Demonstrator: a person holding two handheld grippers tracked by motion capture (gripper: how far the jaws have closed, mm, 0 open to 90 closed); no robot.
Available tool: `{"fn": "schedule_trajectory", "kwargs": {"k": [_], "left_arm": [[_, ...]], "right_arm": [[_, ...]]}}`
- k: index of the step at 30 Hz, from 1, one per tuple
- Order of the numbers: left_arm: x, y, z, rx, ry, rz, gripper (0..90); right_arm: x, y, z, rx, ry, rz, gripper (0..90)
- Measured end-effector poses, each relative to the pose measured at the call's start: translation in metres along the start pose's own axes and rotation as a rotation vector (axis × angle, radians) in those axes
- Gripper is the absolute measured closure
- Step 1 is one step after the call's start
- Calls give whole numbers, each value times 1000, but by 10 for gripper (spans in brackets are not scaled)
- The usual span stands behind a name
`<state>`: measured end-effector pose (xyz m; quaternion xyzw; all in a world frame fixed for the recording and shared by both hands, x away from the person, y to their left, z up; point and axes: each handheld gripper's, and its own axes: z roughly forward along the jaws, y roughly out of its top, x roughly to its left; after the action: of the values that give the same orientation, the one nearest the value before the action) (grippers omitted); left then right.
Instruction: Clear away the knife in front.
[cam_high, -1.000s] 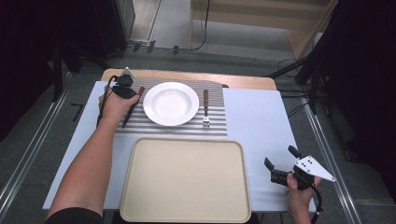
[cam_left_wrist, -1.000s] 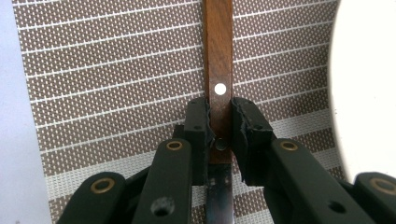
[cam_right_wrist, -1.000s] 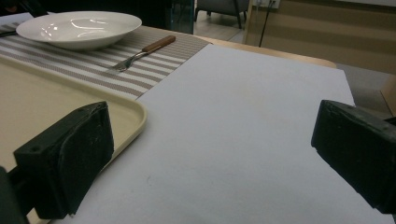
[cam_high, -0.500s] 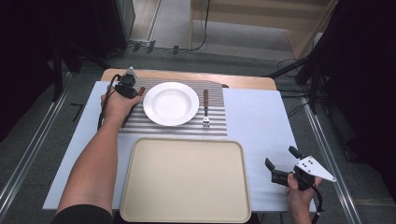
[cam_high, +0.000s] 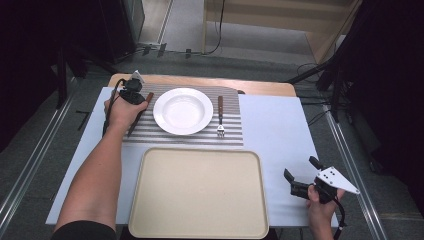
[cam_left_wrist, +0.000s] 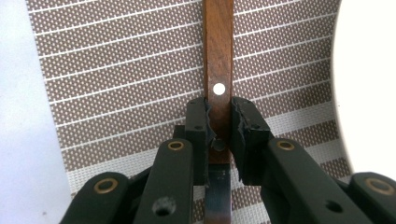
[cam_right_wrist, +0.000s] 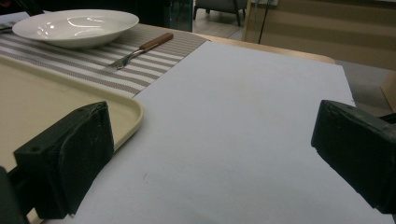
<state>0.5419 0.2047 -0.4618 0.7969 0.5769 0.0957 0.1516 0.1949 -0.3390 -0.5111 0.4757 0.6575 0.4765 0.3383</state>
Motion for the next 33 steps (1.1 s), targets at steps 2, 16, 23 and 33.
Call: {"fn": "schedule_trajectory", "kwargs": {"k": [2, 16, 23, 33], "left_arm": [[2, -2, -1, 12, -2, 6, 768], [5, -10, -19, -27, -35, 7, 768], [7, -14, -30, -41, -38, 15, 767], [0, -26, -46, -70, -65, 47, 767]], "right_arm": [[0, 0, 0, 1, 0, -1, 0], [1, 1, -2, -9, -2, 3, 0], [0, 2, -1, -9, -4, 7, 0], [1, 2, -1, -13, 1, 3, 0]]}}
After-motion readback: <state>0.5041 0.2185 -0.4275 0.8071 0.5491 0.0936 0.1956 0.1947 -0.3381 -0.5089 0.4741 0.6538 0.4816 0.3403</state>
